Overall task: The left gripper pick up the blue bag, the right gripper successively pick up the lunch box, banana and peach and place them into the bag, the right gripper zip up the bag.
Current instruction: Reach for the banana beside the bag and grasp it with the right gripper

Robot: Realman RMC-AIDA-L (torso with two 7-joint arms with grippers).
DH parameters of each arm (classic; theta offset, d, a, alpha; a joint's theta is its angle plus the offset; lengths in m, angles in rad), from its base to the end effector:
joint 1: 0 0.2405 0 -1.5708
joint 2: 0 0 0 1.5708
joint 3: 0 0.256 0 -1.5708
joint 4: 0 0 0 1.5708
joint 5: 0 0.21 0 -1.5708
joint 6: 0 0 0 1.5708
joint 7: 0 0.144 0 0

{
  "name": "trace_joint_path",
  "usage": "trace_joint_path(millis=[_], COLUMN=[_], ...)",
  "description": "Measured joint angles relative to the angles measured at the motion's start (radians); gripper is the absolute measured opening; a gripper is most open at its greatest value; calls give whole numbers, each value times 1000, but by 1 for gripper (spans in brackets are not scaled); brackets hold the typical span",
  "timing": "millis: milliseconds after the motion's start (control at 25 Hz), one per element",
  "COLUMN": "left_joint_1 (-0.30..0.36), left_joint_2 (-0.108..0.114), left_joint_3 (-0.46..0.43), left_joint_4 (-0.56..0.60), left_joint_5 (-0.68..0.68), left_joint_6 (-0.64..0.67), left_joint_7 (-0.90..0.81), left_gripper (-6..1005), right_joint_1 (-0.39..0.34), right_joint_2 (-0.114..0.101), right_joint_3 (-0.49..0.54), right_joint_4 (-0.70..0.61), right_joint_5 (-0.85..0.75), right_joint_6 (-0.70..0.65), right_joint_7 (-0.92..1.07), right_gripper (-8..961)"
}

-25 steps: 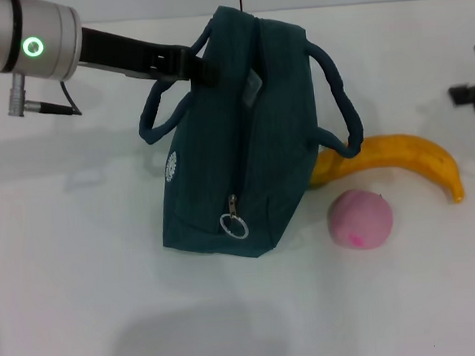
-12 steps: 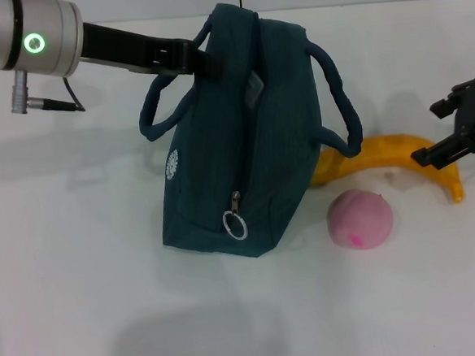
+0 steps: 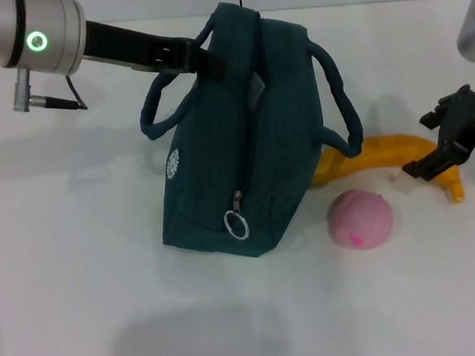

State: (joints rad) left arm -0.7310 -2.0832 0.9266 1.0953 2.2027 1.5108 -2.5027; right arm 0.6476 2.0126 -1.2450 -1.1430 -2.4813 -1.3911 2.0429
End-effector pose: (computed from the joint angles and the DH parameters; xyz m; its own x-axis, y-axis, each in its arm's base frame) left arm -0.1508 0.3958 0.0295 0.5706 0.7568 0.3189 0.8106 -0.5814 -0.0707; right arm 0.2059 0.3903 0.0199 0.9093 -0.3589 0.2105 -0.2591 -0.8843 -0.3885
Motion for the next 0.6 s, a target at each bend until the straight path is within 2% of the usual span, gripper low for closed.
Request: trace_joint_path(millis=[600], left_joint_1=[7], left_joint_2=[0], left_joint_3=[0], left_joint_4=[0], left_joint_5=[1], left_joint_6=[-14], left_joint_7=[7], left_gripper=[50], right_joint_1=[20], right_joint_2=[2], right_joint_3=[-28], right_joint_4=[80], right_joint_5=[-29], right_joint_6=[55], right_joint_7=[-2], right_gripper=[775])
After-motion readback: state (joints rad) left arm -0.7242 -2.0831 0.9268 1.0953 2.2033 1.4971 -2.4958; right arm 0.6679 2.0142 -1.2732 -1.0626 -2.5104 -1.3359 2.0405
